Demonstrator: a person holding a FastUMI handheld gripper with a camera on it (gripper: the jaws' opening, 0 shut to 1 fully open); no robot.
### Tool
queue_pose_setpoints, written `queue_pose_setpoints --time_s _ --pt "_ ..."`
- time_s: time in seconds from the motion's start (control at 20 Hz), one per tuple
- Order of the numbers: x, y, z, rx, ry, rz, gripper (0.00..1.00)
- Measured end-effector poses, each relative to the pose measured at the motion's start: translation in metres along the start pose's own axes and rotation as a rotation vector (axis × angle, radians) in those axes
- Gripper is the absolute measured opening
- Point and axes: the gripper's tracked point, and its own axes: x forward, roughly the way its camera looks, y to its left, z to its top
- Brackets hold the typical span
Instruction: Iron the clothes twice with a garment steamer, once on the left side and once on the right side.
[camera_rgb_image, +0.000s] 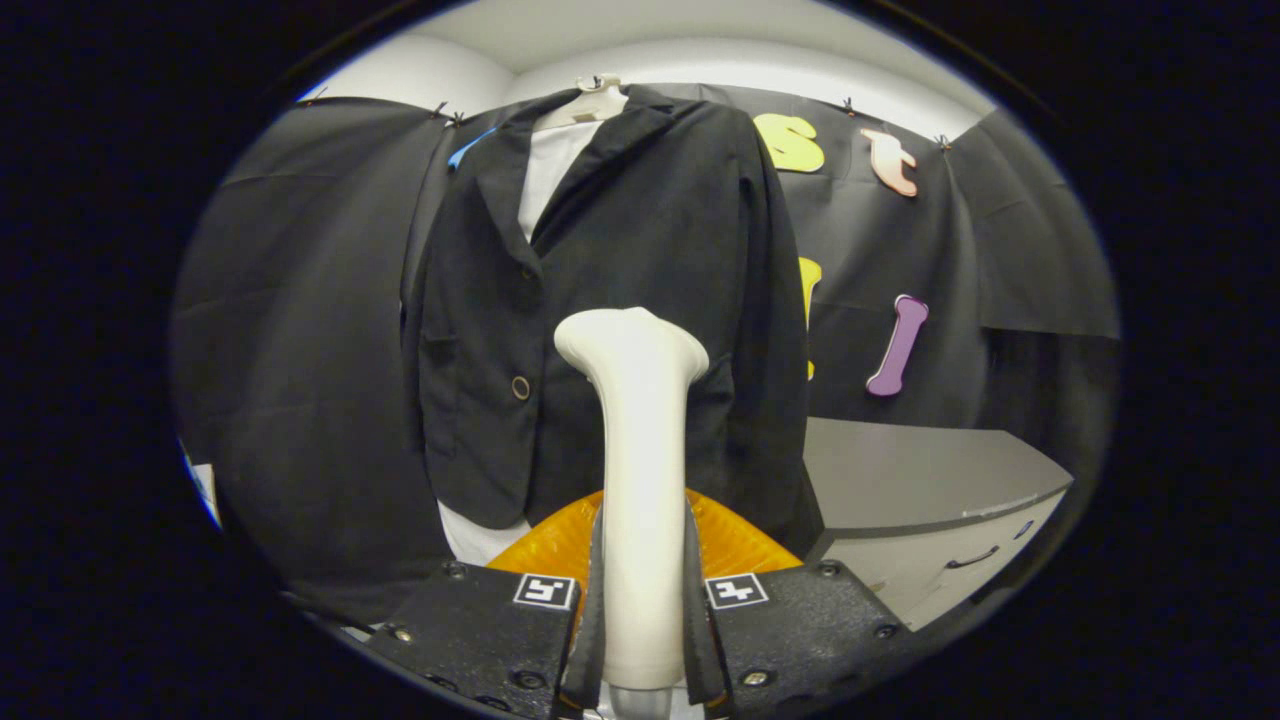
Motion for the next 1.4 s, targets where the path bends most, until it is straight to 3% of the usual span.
queue_pose_setpoints --time_s 0.65,1.4 --pt "-0.007 0.018 -0.083 -0.021 0.211 0.010 0.34" --pt "-0.022 0.023 -0.136 -0.014 0.367 0.030 0.34"
